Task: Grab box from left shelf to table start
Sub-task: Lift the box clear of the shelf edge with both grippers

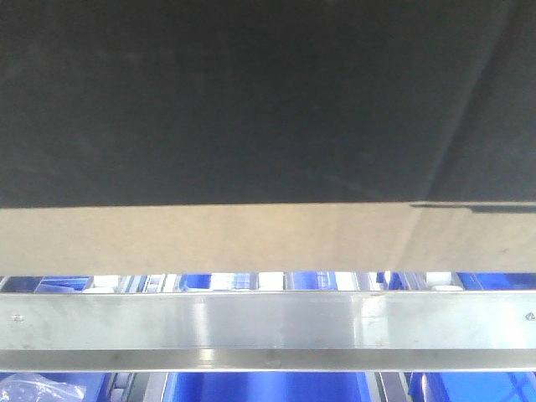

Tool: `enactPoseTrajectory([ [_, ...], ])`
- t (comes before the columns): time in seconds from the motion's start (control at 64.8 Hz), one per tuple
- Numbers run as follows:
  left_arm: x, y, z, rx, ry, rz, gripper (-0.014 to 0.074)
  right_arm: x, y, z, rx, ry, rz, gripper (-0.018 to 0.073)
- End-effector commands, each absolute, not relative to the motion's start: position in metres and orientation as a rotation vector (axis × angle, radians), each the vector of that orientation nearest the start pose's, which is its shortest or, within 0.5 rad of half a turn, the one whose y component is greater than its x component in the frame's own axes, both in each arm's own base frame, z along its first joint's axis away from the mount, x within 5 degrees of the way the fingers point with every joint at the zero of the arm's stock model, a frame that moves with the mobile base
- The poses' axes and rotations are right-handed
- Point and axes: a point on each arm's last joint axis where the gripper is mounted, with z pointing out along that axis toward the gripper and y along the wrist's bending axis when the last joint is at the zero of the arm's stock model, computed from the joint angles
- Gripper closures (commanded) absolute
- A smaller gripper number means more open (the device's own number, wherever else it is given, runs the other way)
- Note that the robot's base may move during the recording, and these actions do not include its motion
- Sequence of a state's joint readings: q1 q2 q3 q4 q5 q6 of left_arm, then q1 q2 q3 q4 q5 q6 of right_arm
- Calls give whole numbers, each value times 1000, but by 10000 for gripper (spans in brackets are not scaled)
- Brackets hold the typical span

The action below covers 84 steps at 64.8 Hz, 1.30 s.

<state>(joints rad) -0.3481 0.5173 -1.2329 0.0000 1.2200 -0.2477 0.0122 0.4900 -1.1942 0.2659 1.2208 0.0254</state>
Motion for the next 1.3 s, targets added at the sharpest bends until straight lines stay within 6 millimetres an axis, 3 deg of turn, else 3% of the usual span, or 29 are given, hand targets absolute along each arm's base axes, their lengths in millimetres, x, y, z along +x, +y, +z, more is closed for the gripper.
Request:
enactPoseTrajectory([
  [0.0,9,-7,481,89,1784,-491,693,15,13,466,-23,1837,197,504],
  [1.281,9,-7,481,89,1785,-491,700,15,13,465,-24,1843,197,504],
])
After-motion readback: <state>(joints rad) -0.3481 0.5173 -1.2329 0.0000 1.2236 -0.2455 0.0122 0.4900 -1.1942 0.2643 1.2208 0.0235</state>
